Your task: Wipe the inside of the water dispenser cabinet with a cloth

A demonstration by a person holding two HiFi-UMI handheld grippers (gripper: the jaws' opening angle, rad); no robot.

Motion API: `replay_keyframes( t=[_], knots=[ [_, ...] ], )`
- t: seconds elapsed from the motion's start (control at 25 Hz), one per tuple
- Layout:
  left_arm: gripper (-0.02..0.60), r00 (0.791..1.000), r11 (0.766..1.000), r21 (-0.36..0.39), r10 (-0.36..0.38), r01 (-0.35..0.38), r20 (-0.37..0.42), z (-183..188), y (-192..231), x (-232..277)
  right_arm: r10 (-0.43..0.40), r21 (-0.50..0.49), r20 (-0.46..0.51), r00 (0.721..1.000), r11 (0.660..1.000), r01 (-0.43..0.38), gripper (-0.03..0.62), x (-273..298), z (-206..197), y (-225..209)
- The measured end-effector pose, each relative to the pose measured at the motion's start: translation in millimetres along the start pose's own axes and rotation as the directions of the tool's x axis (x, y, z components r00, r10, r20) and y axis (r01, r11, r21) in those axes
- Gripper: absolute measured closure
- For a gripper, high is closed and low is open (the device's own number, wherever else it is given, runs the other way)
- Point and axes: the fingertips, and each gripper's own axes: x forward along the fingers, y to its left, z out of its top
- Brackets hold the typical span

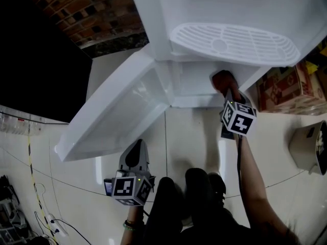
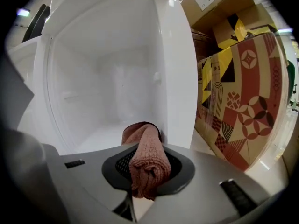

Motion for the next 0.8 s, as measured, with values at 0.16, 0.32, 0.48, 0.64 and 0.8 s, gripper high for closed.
replay_keyframes(
  t=[0.16,0.32,0.48,0.64,0.8],
  knots=[
    [0.598,1.0,1.0,0.007,-0.007,0.007,-0.003,-0.4,-2.0,-0.5,0.091,-0.004,0.051,0.995,0.996,-0.091,0.519,-14.4,8.4,32.6],
    [0.598,1.0,1.0,0.0,-0.02,0.02,-0.002,1.7,-11.9,1.8,0.292,-0.093,0.102,0.951,0.955,-0.283,0.519,-41.1,8.4,109.5],
    [0.598,1.0,1.0,0.002,-0.028,0.028,-0.007,-0.3,-16.3,2.2,0.435,-0.202,0.054,0.899,0.886,-0.417,0.518,-52.7,-17.4,171.4],
    [0.598,1.0,0.999,0.013,-0.031,0.031,-0.007,-3.2,-14.2,0.2,0.381,-0.202,0.003,0.925,0.906,-0.372,0.519,-36.2,-37.3,156.2],
    [0.598,0.999,0.999,0.007,-0.032,0.032,-0.003,-3.4,-13.5,-0.4,0.234,-0.101,0.005,0.972,0.967,-0.232,0.518,-23.8,-32.9,85.1]
  ],
)
